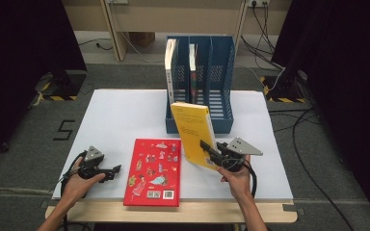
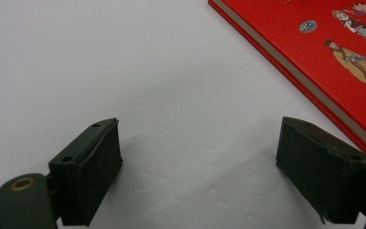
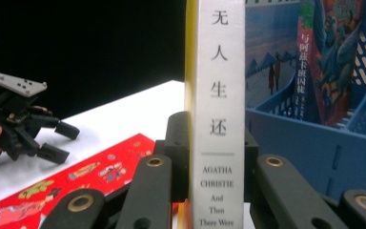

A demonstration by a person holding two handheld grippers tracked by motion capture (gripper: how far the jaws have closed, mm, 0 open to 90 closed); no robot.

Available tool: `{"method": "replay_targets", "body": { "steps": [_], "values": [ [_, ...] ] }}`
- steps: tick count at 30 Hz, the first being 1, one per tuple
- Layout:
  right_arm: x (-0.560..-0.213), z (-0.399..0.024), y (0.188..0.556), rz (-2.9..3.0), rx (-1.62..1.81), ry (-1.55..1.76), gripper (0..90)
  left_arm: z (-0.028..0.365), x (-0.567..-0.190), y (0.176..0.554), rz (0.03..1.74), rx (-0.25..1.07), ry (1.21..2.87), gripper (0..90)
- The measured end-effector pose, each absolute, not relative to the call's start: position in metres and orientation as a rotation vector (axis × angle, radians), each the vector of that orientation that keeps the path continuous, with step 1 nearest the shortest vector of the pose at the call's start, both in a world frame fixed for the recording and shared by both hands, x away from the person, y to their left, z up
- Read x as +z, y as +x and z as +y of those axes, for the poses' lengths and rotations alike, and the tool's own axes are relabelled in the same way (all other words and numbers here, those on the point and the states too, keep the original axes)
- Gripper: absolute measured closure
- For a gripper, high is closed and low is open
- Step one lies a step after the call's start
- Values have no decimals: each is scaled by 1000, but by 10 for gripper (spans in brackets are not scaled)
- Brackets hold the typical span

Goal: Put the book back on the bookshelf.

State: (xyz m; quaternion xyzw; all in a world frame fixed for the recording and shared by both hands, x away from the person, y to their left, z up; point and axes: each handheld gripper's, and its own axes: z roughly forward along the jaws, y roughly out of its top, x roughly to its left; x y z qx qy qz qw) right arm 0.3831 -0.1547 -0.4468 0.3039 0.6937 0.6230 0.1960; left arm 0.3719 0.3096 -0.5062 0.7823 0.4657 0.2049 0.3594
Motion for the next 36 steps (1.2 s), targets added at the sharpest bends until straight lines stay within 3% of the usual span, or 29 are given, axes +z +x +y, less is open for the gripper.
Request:
{"method": "replay_targets", "body": {
  "steps": [36],
  "values": [
    [-465, -191, 345, 2089, 1655, 766, 709, 309, -506, 371, 1198, 532, 2015, 145]
  ]
}}
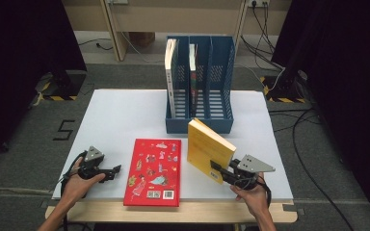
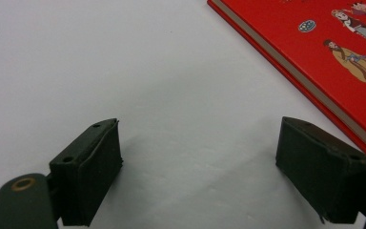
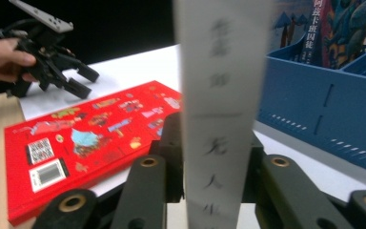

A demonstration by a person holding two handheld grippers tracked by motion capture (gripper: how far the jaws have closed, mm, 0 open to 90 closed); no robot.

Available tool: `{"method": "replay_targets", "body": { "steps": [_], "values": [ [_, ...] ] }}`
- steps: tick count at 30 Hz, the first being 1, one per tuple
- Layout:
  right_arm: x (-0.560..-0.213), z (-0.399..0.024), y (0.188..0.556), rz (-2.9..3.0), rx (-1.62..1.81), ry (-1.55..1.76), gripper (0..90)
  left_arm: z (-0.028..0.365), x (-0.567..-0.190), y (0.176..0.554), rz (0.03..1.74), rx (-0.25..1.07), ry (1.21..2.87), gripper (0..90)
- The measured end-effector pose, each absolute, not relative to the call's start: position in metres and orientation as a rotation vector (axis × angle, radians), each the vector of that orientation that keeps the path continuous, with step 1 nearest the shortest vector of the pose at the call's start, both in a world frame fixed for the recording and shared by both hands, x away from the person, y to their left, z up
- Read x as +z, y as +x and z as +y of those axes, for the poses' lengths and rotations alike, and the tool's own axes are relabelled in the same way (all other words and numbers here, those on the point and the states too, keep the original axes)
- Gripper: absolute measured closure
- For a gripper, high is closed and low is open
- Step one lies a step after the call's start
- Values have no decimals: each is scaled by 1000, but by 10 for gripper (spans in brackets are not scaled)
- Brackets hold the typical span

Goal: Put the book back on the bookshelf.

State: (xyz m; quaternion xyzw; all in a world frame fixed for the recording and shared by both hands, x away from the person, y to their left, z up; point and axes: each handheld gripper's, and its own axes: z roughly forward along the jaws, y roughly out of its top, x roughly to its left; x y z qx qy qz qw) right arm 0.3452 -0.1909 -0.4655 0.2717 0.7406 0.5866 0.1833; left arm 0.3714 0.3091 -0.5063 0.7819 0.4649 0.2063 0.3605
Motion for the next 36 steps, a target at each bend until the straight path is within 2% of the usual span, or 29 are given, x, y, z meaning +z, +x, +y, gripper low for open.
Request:
{"method": "replay_targets", "body": {
  "steps": [19, 36],
  "values": [
    [-450, -176, 354, 1925, 1760, 813, 709, 309, -506, 372, 1198, 532, 2017, 143],
    [-451, -168, 361, 1906, 1786, 829, 713, 309, -506, 372, 1198, 532, 2018, 142]
  ]
}}
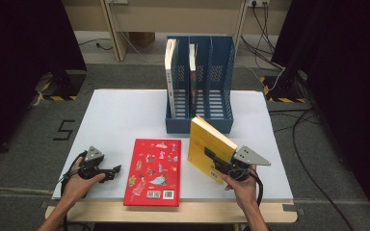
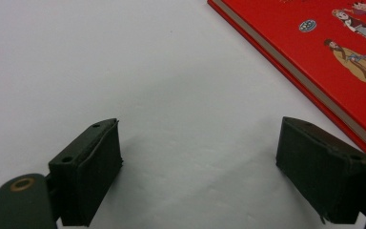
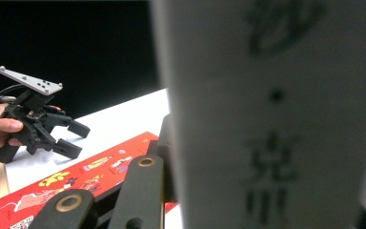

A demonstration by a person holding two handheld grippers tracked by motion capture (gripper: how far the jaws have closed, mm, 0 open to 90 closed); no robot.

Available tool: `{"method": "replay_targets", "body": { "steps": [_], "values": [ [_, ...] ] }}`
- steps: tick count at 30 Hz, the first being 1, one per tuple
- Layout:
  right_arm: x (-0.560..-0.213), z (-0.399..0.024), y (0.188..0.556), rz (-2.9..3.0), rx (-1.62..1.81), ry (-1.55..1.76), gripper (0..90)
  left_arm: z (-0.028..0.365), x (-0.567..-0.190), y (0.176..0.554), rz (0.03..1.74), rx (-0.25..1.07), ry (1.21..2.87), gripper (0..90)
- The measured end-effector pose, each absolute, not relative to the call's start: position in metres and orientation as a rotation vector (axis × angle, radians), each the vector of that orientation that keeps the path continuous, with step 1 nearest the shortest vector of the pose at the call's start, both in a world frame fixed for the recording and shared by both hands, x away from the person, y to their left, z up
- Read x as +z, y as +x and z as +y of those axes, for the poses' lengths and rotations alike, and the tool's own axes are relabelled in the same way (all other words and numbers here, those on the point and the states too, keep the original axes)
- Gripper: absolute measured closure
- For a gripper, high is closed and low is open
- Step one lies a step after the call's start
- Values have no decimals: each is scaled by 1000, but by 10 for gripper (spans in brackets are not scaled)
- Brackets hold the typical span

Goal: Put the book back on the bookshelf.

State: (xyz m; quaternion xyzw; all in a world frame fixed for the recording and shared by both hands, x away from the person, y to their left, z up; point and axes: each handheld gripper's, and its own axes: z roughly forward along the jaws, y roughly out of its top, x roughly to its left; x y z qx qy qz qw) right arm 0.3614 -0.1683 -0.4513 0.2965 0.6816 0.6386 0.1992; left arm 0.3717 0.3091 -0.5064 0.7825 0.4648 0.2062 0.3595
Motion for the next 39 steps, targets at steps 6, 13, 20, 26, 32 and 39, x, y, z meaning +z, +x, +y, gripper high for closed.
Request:
{"method": "replay_targets", "body": {
  "steps": [6, 13, 20, 26, 32, 39],
  "values": [
    [-452, -167, 362, 1905, 1789, 842, 733, 309, -506, 372, 1198, 532, 2017, 142],
    [-451, -166, 360, 1896, 1800, 835, 745, 309, -506, 372, 1198, 531, 2018, 142],
    [-445, -166, 359, 1874, 1853, 866, 751, 309, -506, 372, 1199, 531, 2018, 142],
    [-432, -168, 355, 1829, 1886, 866, 752, 309, -506, 372, 1198, 531, 2018, 142],
    [-424, -171, 357, 1810, 1884, 885, 753, 309, -506, 372, 1199, 530, 2017, 141],
    [-411, -179, 360, 1778, 1868, 910, 754, 309, -507, 372, 1200, 531, 2016, 139]
  ]
}}
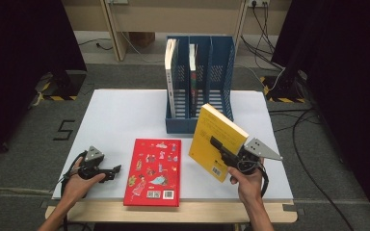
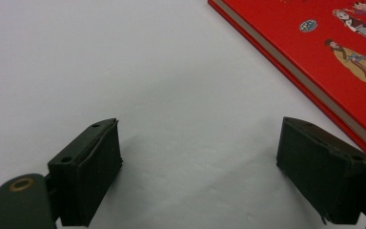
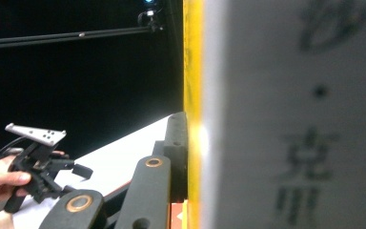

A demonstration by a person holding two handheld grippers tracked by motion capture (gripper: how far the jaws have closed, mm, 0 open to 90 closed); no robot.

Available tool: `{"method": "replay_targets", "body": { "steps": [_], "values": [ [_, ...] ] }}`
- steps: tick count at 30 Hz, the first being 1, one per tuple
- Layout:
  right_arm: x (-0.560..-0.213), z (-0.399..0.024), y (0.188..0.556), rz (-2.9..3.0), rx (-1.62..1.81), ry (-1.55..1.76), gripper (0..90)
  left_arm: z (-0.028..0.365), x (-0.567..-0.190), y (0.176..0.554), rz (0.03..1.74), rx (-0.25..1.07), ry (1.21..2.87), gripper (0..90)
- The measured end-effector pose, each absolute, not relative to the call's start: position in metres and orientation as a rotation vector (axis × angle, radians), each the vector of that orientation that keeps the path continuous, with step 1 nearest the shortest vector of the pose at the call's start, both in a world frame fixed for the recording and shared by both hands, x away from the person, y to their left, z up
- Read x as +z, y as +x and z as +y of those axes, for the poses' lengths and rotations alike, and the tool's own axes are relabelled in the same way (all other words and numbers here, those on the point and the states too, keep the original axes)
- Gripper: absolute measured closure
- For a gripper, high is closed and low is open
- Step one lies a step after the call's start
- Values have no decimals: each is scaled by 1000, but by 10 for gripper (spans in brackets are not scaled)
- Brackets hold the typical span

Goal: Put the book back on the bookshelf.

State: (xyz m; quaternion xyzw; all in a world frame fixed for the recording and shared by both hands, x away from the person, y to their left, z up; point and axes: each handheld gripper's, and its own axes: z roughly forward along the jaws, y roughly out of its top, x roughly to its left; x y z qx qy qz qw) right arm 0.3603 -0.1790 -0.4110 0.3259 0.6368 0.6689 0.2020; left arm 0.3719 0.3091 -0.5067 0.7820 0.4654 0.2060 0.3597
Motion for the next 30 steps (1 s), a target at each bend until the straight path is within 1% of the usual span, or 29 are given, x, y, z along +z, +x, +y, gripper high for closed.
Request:
{"method": "replay_targets", "body": {
  "steps": [12, 30],
  "values": [
    [-385, -187, 376, 1705, 1843, 946, 754, 309, -507, 372, 1201, 530, 2017, 136],
    [-341, -178, 407, 1652, 1812, 945, 754, 309, -507, 372, 1200, 530, 2017, 136]
  ]
}}
